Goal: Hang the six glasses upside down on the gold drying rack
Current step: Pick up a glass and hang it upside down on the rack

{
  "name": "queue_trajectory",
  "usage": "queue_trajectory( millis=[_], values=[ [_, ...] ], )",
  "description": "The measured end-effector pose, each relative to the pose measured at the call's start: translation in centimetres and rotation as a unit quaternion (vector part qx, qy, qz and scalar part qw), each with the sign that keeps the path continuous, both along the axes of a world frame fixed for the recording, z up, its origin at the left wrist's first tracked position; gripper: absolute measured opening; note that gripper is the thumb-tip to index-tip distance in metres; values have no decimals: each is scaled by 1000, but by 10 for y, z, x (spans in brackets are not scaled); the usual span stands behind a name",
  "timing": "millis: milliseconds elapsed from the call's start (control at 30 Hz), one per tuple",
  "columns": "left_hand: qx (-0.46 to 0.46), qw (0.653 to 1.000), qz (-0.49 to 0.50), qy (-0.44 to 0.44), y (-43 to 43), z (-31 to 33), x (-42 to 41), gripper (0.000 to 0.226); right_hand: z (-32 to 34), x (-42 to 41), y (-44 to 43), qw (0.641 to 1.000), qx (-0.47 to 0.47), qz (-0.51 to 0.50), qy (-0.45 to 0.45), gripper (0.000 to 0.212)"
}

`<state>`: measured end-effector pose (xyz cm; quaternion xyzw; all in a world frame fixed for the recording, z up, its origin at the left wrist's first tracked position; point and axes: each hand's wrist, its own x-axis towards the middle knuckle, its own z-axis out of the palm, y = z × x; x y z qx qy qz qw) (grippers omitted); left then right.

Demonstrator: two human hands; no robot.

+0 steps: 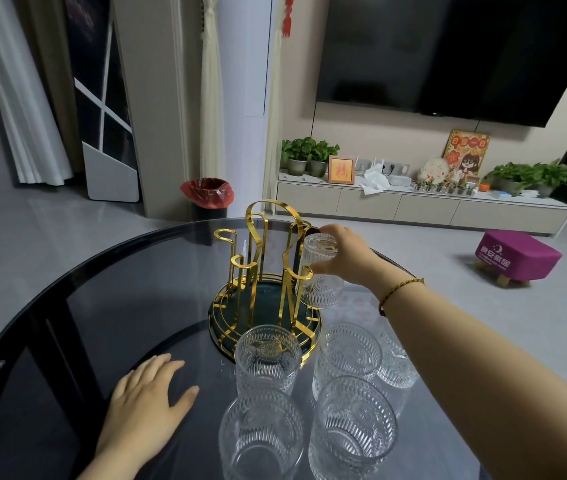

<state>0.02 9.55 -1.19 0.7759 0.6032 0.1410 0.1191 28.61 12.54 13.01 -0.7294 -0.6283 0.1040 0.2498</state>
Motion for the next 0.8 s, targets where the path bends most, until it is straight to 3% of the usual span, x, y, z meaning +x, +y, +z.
queue_trajectory(
  millis=[233,500,700,800],
  values=[
    [-1,1000,3,-2,2,-1,0,53,-2,4,5,1000,-8,5,-18,76],
    [-21,999,-15,-23,-1,-1,-4,49,3,12,-37,998,57,-18,13,82],
    [-34,994,3,-101,-22,5,3,43,-18,13,-113,977,165,-66,118,69],
    [-28,995,2,-98,-37,3,6,43,-45,1,-147,959,186,-93,191,64]
  ],
)
